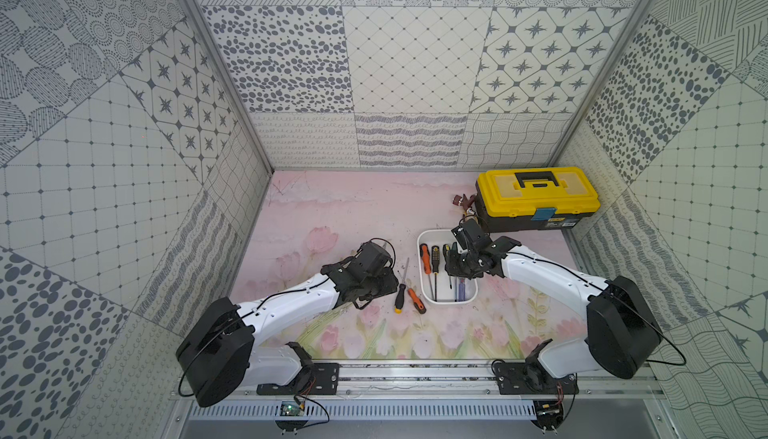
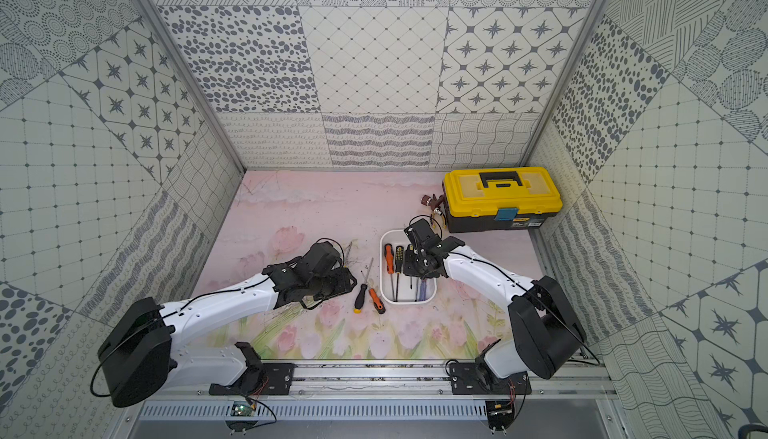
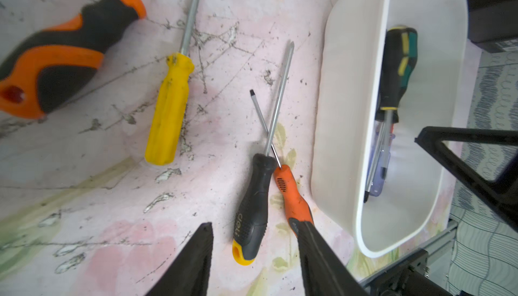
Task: Put the screwdriver on the desktop into the storage box
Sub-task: Place the screwdriver in the storage box, then pick up the screwdriver from the center of the board.
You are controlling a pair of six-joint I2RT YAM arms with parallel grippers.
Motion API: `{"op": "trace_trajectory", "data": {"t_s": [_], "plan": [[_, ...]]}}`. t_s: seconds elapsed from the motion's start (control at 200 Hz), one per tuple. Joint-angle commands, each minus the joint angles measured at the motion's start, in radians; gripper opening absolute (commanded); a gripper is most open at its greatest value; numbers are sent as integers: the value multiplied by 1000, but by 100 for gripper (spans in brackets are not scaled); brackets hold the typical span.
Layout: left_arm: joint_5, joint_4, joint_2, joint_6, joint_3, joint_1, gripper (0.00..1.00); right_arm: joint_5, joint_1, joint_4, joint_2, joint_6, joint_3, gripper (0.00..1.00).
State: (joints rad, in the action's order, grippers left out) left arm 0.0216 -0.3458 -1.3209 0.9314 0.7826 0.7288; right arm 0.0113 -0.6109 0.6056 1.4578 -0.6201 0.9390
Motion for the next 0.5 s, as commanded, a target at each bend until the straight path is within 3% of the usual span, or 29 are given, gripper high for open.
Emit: {"op": "trace_trajectory", "data": {"t_s": [0.0, 0.08, 0.21, 0.385, 0.495], "plan": [[189, -152, -41, -76, 113, -21, 52, 11, -7, -10, -20, 9, 11, 54], [142, -144, -81, -82, 156, -29, 44, 4, -27, -10, -68, 3, -1, 55], [115, -130, -118, -50, 161, 16, 40, 12, -75, -6, -163, -17, -36, 50], [58, -71, -88, 51, 64, 58, 40, -15, -175, -6, -239, -36, -66, 31], [58, -62, -74, 92, 38, 111, 45, -33, -214, -7, -251, -49, -72, 27]]}}
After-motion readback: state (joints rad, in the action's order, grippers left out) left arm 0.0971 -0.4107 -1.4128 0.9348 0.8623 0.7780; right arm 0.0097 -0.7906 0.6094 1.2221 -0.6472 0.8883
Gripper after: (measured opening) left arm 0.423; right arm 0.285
